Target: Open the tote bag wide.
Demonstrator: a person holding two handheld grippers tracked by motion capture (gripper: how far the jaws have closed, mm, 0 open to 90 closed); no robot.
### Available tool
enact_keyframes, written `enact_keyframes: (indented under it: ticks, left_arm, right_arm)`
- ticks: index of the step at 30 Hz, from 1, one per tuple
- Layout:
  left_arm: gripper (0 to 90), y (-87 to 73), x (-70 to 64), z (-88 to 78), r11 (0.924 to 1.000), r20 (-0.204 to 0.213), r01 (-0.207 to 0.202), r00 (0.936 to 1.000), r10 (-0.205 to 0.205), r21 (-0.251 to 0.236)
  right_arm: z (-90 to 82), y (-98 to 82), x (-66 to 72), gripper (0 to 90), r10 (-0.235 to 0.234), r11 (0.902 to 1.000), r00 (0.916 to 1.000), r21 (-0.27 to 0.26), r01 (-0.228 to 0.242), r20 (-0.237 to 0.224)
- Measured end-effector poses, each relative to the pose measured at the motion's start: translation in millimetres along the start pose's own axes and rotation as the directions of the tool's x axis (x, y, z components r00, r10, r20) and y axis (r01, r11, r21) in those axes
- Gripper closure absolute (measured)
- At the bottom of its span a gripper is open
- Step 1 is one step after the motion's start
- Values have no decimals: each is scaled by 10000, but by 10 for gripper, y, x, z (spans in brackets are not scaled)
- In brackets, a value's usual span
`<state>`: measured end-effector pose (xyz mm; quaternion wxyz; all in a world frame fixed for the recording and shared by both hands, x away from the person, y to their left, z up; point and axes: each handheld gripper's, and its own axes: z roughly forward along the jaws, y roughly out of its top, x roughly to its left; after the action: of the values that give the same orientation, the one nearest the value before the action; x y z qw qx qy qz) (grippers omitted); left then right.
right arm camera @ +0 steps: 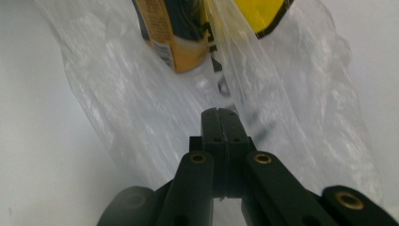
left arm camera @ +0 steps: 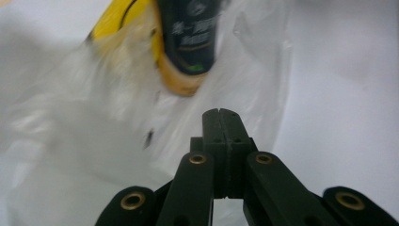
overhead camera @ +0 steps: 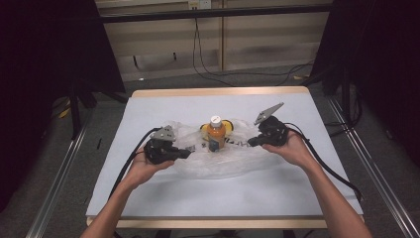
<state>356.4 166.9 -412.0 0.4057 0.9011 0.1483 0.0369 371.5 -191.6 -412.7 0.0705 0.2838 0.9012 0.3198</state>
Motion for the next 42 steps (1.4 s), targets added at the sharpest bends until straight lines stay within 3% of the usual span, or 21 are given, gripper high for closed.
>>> enact_keyframes:
  ticks: [4, 6, 10, 13, 15, 18, 21, 24, 27, 31, 33, 39, 42]
  left_arm:
    - [900, 154, -37, 122, 9989, 219, -412, 9989, 407, 243]
    - [900, 204, -9, 206, 9979, 77, -434, 9990, 431, 480]
    - [900, 256, 126, 422, 9932, -128, -55, 9999, 71, 1165]
    - [900, 231, 215, 577, 9897, -77, 232, 9997, -223, 1410]
    - [900, 196, 209, 706, 9830, -198, 192, 9997, -158, 1827]
    - [900, 152, 174, 815, 9797, -10, 124, 9999, -124, 2003]
    - [900, 80, 138, 890, 9754, 226, 134, 9996, -189, 2200]
    - [900, 46, 117, 886, 9790, 289, 122, 9994, -185, 2037]
    - [900, 37, 67, 868, 9768, 305, -63, 9995, -3, 2142]
    - [900, 21, -7, 843, 9746, 474, -298, 9987, 197, 2219]
    - [900, 4, -41, 827, 9744, 548, -392, 9981, 277, 2213]
    - [900, -69, -103, 685, 9577, 702, -961, 9943, 799, 2711]
    - [900, -124, -90, 635, 9608, 670, -878, 9951, 727, 2630]
  right_arm:
    - [49, 185, -3, 900, -228, 9993, 9996, 276, 232, -154]
    - [84, 275, -27, 900, -216, 9988, 9994, 444, 227, -261]
    - [221, 415, -101, 900, -139, 9951, 9981, 969, 196, -594]
    - [412, 459, -228, 900, 172, 9874, 9967, 1582, -45, -791]
    - [530, 473, -271, 900, 345, 9837, 9945, 1788, -163, -989]
    - [678, 474, -299, 900, 490, 9796, 9907, 1994, -230, -1266]
    - [804, 453, -345, 900, 685, 9725, 9898, 2295, -384, -1249]
    - [872, 445, -379, 900, 794, 9682, 9913, 2446, -518, -1045]
    - [933, 450, -402, 900, 900, 9665, 9927, 2476, -675, -808]
    - [988, 493, -442, 900, 1000, 9743, 9939, 2074, -881, -475]
    - [1007, 516, -476, 900, 776, 9767, 9967, 2024, -714, -228]
    - [1090, 589, -576, 900, 1185, 9802, 9926, 1565, -1211, 259]
    - [1133, 634, -632, 900, 1492, 9782, 9880, 1399, -1532, 389]
